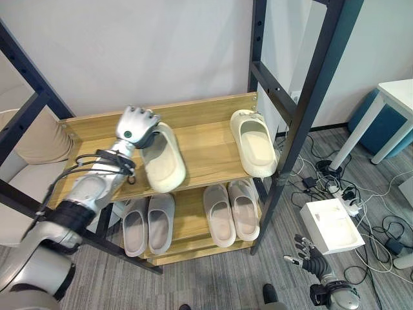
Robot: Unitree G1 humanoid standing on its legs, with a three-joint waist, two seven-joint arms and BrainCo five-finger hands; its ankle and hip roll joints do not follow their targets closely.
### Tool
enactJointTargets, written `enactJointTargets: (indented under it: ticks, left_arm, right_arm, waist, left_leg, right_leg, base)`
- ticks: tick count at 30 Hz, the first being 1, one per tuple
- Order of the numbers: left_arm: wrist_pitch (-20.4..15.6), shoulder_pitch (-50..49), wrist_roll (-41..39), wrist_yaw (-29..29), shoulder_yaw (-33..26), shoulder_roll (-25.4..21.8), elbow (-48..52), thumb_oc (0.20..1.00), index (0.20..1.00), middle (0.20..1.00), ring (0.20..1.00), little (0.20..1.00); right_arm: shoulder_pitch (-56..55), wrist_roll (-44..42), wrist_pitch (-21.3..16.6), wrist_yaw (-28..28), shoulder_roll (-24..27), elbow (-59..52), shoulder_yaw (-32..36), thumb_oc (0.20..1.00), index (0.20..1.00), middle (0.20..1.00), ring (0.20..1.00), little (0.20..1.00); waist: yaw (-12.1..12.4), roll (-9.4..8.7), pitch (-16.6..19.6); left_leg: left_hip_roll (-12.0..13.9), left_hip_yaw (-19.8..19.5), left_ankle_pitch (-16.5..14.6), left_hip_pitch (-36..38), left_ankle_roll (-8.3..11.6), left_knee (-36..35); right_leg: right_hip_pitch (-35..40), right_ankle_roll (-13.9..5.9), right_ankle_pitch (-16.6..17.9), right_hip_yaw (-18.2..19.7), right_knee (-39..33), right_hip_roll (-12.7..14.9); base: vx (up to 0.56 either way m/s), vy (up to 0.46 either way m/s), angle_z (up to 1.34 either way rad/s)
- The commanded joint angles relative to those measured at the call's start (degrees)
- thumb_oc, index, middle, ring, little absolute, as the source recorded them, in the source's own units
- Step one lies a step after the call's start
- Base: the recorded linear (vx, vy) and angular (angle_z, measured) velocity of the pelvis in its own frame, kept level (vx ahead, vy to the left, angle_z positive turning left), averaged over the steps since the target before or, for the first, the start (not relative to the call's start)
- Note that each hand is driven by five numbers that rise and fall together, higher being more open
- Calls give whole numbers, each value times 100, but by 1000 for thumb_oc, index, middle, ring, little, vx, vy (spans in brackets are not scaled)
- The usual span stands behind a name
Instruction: Arrange the slippers neatly on the shoe rack.
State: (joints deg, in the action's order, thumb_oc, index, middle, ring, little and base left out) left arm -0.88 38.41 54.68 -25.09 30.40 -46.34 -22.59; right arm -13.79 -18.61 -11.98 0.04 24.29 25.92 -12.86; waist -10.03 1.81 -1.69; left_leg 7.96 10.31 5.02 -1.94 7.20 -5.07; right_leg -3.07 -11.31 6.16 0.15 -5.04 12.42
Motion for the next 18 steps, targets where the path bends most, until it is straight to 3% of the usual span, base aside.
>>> enactJointTargets:
  ticks: [1, 16, 17, 18]
  left_arm:
    - [32, 1004, -66, -258, -89, 22, -357, 200, 200, 200, 200, 200]
    - [170, 1989, -77, -196, 703, 785, -962, 225, 225, 225, 225, 225]
    - [194, 2035, -88, -174, 718, 794, -1013, 1000, 1000, 1000, 1000, 1000]
    - [194, 2082, -82, -144, 755, 809, -1051, 1000, 1000, 1000, 1000, 1000]
  right_arm:
    - [101, -237, -210, -52, 69, -462, 81, 1000, 1000, 1000, 1000, 1000]
    - [80, -282, -244, -165, 185, -583, 132, 1000, 1000, 1000, 1000, 1000]
    - [109, -278, -243, -173, 188, -572, 124, 1000, 1000, 1000, 1000, 1000]
    - [124, -278, -242, -179, 185, -555, 125, 1000, 1000, 1000, 1000, 1000]
  waist:
    - [-88, -32, -44]
    - [-427, 56, -68]
    - [-423, 56, -65]
    - [-424, 55, -66]
  left_leg:
    - [162, 33, -612, 436, 80, 7]
    - [179, 226, -609, 438, 70, 7]
    - [182, 227, -607, 437, 70, 7]
    - [186, 228, -608, 436, 70, 7]
  right_leg:
    - [-4, -270, -221, -202, 22, 116]
    - [-192, -285, -172, 34, 40, 87]
    - [-189, -284, -173, 33, 40, 82]
    - [-190, -283, -176, 25, 41, 80]
  base:
    - [0, 0, 0]
    - [-2, -10, -7]
    - [-1, -17, -10]
    - [-2, -15, -4]
